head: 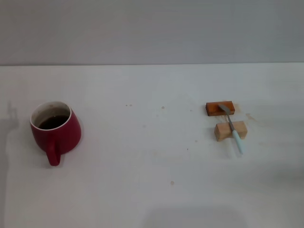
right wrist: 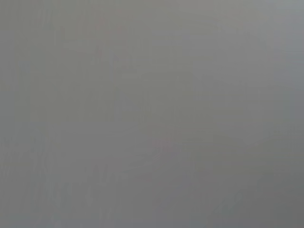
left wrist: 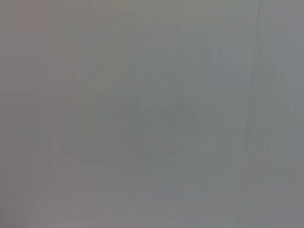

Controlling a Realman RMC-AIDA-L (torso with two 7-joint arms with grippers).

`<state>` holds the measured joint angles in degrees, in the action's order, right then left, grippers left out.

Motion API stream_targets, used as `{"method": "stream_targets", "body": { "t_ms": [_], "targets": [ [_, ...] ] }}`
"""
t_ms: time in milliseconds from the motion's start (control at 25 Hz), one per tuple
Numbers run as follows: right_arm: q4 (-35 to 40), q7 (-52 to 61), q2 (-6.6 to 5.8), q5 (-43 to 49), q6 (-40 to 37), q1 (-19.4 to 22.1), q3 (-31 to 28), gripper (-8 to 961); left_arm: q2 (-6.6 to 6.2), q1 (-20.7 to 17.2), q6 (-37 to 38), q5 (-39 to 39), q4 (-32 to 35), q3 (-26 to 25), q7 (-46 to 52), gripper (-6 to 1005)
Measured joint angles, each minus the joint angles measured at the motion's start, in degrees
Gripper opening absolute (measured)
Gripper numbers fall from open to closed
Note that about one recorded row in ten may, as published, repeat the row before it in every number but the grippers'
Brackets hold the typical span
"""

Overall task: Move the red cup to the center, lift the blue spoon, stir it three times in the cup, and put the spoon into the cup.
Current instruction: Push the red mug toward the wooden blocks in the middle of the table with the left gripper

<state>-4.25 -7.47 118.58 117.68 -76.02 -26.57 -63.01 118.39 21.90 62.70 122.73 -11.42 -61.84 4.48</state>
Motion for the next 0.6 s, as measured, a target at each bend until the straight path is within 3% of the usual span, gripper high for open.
{"method": "stream_targets", "body": {
  "t_ms": [120, 600],
  "targets": [
    [0.09, 0.0, -0.08, 0.0, 0.0, -0.23, 0.0, 741, 0.0, 0.03, -0.66, 0.04, -0.27, -0.07, 0.0, 451],
    [0.22, 0.0, -0.11, 0.03, 0.0, -0.58, -0.18, 741, 0.0, 0.07, -2.04, -0.32, -0.45, -0.4, 0.06, 833]
  ]
}}
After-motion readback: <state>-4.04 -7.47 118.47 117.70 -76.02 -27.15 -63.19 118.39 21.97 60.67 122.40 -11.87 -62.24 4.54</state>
